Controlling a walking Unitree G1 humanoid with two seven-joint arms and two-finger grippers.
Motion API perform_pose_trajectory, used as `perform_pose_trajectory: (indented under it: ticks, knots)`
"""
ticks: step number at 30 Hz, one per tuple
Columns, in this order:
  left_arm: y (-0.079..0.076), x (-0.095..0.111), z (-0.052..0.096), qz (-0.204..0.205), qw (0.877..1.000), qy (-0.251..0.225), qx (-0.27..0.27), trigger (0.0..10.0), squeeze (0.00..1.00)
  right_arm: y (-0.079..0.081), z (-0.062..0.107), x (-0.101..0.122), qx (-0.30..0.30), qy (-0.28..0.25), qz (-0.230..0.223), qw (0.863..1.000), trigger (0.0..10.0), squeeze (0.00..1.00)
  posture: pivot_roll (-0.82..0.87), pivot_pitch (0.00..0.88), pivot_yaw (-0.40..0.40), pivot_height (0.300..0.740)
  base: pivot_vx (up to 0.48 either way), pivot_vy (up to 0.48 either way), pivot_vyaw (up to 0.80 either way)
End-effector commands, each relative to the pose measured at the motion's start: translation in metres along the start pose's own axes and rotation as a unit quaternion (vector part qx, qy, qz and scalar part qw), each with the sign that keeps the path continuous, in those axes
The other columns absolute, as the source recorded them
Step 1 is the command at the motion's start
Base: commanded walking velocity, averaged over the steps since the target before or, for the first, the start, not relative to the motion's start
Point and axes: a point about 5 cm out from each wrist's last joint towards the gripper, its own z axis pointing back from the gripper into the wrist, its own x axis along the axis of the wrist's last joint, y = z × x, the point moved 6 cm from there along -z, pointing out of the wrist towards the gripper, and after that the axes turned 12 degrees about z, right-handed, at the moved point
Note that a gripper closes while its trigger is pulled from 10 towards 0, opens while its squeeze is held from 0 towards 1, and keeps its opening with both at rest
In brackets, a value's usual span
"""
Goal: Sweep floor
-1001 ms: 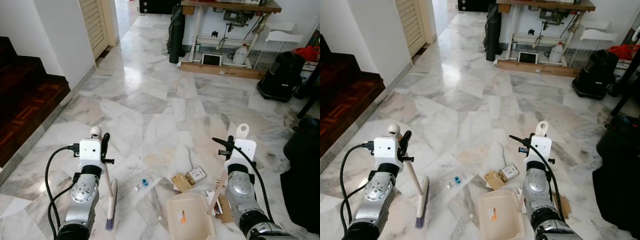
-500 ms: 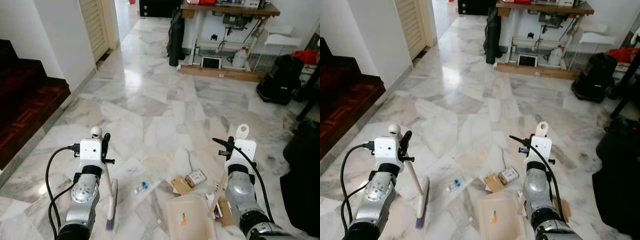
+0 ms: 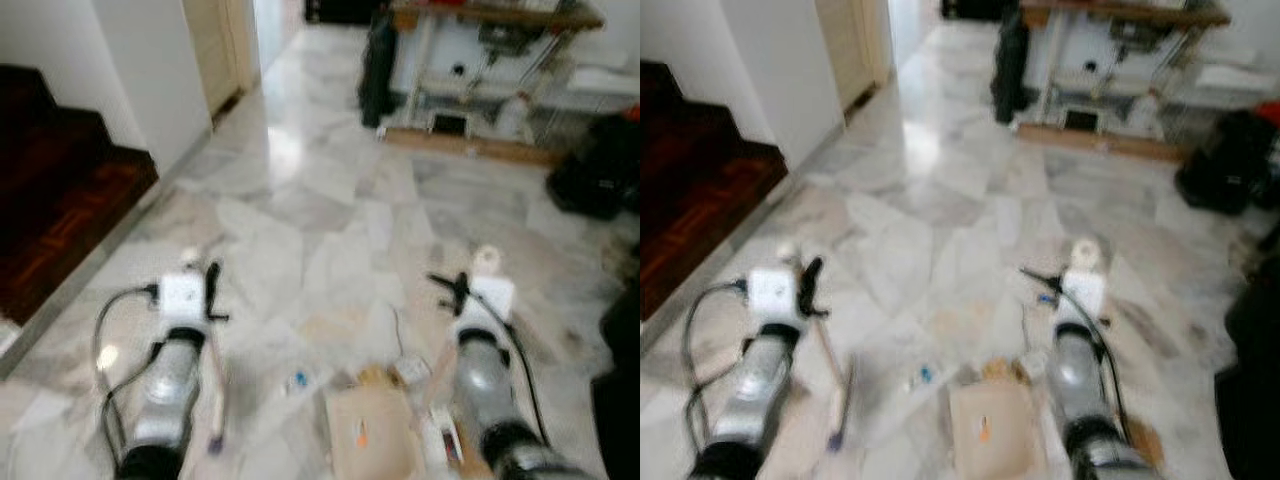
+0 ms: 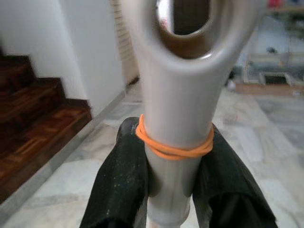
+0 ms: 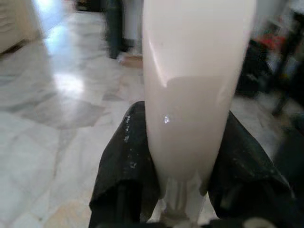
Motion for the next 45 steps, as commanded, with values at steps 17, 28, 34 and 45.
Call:
perform_pose_trajectory:
  ticks: [17, 28, 34, 45]
  knots:
    - [0.015, -0.010, 0.007, -0.012, 0.999, 0.033, -0.008, 10.0, 0.00, 0.008, 0.001, 0.004, -0.006, 0.000, 0.010, 1.000, 10.0, 0.00, 0.09, 0.000, -0.012, 0.740, 0.000, 0.000, 0.00]
    - [0.019, -0.023, 0.013, -0.029, 0.997, 0.073, -0.027, 10.0, 0.00, 0.004, 0.007, -0.013, -0.016, 0.029, 0.029, 0.999, 10.0, 0.00, 0.09, 0.000, -0.003, 0.740, 0.000, 0.000, 0.00]
    - [0.027, -0.037, 0.021, -0.038, 0.991, 0.119, -0.039, 10.0, 0.00, 0.011, 0.015, -0.030, -0.007, 0.065, 0.033, 0.997, 10.0, 0.00, 0.10, 0.000, 0.001, 0.740, 0.000, 0.000, 0.00]
    - [0.028, -0.040, 0.021, -0.026, 0.988, 0.139, -0.056, 10.0, 0.00, 0.022, 0.024, -0.047, 0.007, 0.115, 0.016, 0.993, 10.0, 0.00, 0.10, 0.000, 0.004, 0.740, 0.000, 0.000, 0.00]
